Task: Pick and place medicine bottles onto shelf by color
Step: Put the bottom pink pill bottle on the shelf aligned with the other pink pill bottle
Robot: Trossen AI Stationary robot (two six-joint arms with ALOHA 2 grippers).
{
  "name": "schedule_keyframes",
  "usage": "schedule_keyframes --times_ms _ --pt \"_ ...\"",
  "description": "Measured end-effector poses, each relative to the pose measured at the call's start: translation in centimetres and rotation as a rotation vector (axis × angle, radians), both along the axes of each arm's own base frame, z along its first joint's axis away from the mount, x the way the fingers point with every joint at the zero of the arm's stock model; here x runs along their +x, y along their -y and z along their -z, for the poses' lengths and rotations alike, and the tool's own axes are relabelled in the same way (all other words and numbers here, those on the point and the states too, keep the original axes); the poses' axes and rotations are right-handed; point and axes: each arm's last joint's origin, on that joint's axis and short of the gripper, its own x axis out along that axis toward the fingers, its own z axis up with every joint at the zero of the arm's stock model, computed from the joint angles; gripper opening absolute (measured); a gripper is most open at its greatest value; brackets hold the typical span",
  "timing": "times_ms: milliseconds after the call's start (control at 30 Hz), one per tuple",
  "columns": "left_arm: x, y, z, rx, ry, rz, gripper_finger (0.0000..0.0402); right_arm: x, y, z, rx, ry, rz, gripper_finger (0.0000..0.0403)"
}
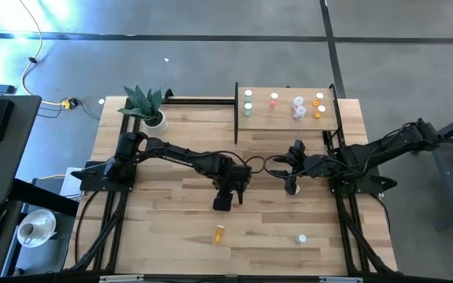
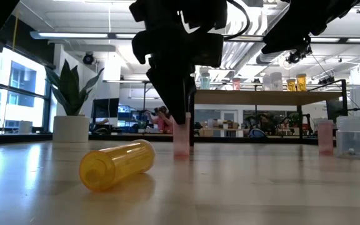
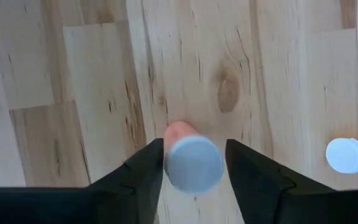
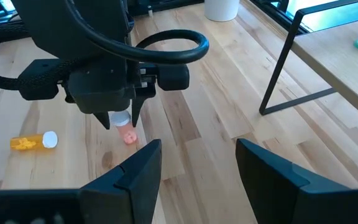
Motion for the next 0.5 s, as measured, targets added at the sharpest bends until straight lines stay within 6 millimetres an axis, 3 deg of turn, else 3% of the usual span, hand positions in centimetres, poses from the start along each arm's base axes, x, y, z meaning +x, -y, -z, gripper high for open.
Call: schedule_keyframes --times_ms 267,500 --pt "-0.1 0.1 -0.4 -0.037 -0.002 -0.023 0.0200 0.0 0.0 0.0 0.000 0.000 0.000 0.0197" --pt "-0.1 0.1 -3.3 -0.027 -0.063 -0.029 0.0199 0.0 0.0 0.0 0.000 0.000 0.000 0.0197"
